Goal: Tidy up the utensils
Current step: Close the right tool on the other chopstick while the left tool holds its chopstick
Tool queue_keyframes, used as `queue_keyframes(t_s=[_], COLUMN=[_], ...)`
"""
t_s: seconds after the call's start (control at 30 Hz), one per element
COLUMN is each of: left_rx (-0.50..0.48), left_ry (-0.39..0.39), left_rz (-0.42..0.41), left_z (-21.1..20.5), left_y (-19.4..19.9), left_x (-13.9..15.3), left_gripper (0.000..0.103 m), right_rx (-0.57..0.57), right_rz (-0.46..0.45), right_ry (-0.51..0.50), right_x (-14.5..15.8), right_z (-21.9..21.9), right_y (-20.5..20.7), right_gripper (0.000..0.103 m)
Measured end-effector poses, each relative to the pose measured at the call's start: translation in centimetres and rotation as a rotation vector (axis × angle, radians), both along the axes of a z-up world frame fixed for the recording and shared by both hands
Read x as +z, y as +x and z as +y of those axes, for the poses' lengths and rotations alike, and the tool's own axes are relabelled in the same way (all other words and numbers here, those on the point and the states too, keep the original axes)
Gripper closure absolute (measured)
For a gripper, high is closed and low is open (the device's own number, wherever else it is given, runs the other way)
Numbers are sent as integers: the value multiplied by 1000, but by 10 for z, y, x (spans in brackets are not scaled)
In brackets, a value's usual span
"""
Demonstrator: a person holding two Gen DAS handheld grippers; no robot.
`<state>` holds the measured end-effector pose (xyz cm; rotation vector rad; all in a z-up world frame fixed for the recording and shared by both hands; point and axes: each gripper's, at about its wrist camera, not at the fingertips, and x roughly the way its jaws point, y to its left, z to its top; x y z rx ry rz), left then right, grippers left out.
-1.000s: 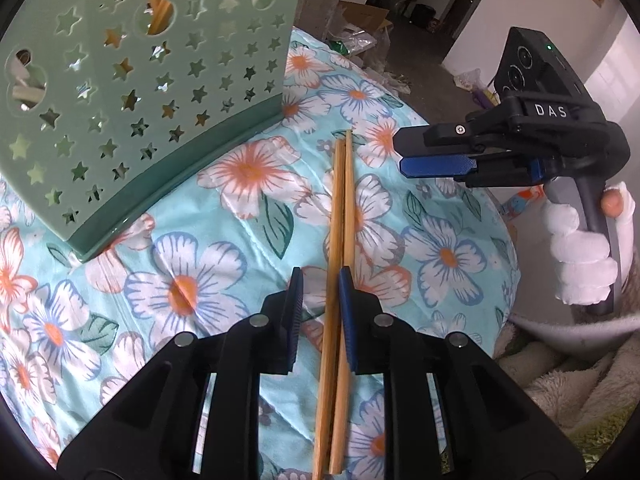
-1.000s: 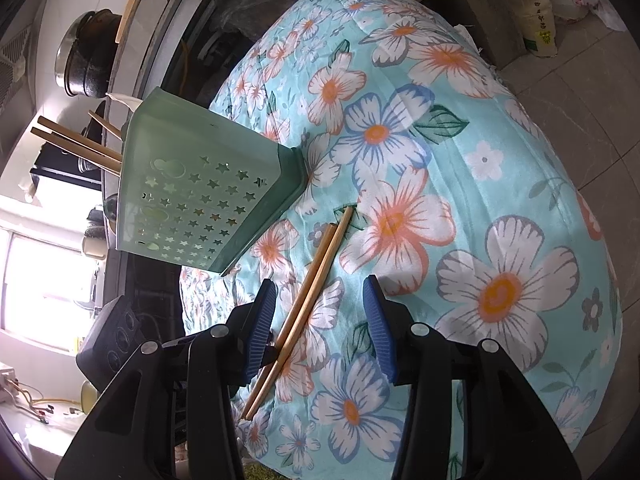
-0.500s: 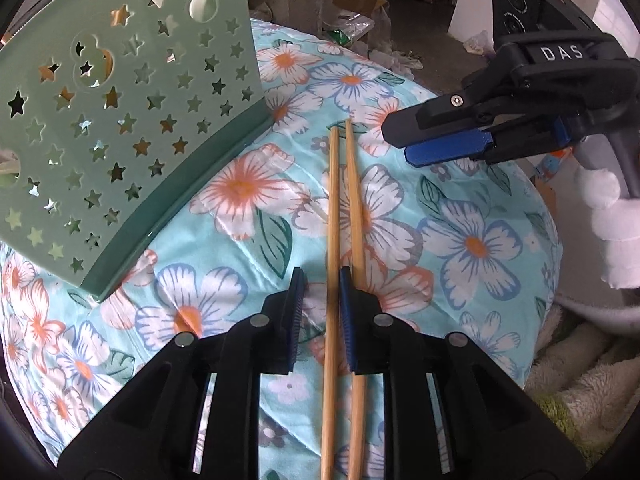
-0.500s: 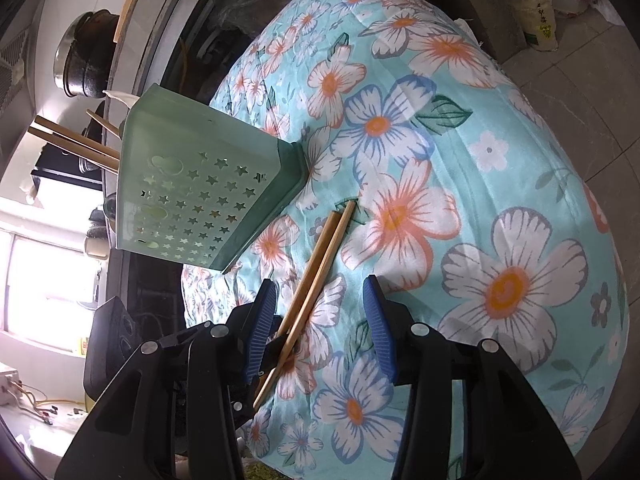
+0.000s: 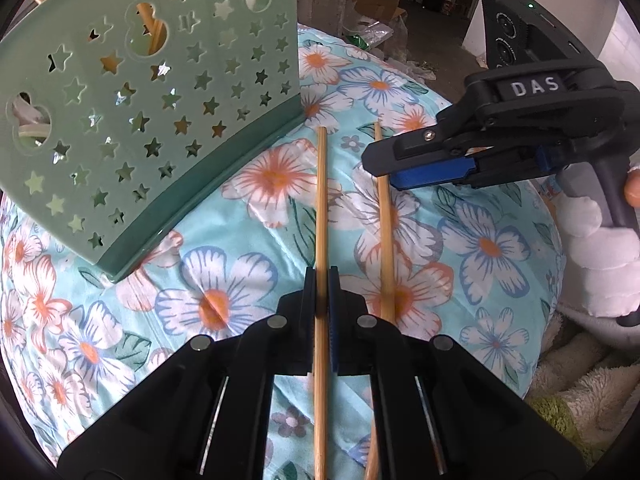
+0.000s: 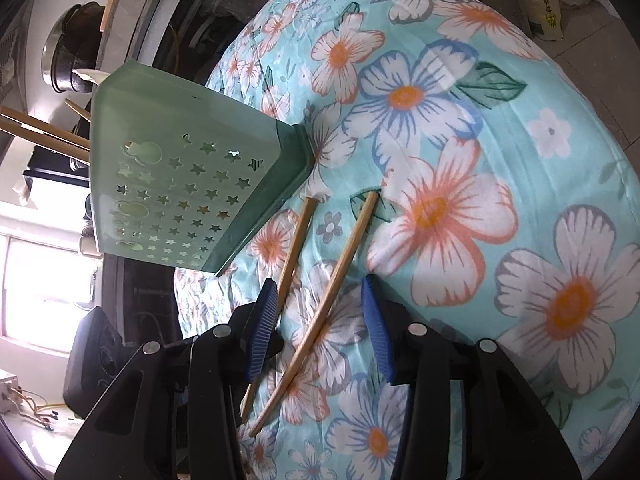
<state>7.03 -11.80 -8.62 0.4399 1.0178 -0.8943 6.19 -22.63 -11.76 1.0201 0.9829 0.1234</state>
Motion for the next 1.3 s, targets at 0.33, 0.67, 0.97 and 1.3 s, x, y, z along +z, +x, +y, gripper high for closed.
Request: queue_keyframes(t_s=[0.33, 0.67, 0.97, 1.3], left_rx=[14, 20, 17, 17], left_ry=[-4, 0, 9, 9], left_rz=[16, 32, 37, 37], left_z=[12, 13, 6, 8], left_y=[-1, 2, 5, 4], left_x=[4, 7, 4, 5], left_gripper=[97, 97, 97, 97], right_rx=[-27, 10, 19, 9], right_rz=[11, 12, 18, 30], right_ry=[-46, -56, -56, -49], right_x=[-4, -3, -4, -2], right_z=[9, 2, -3, -3], right_y=[16, 3, -7, 4], right_gripper=[90, 90, 88, 84])
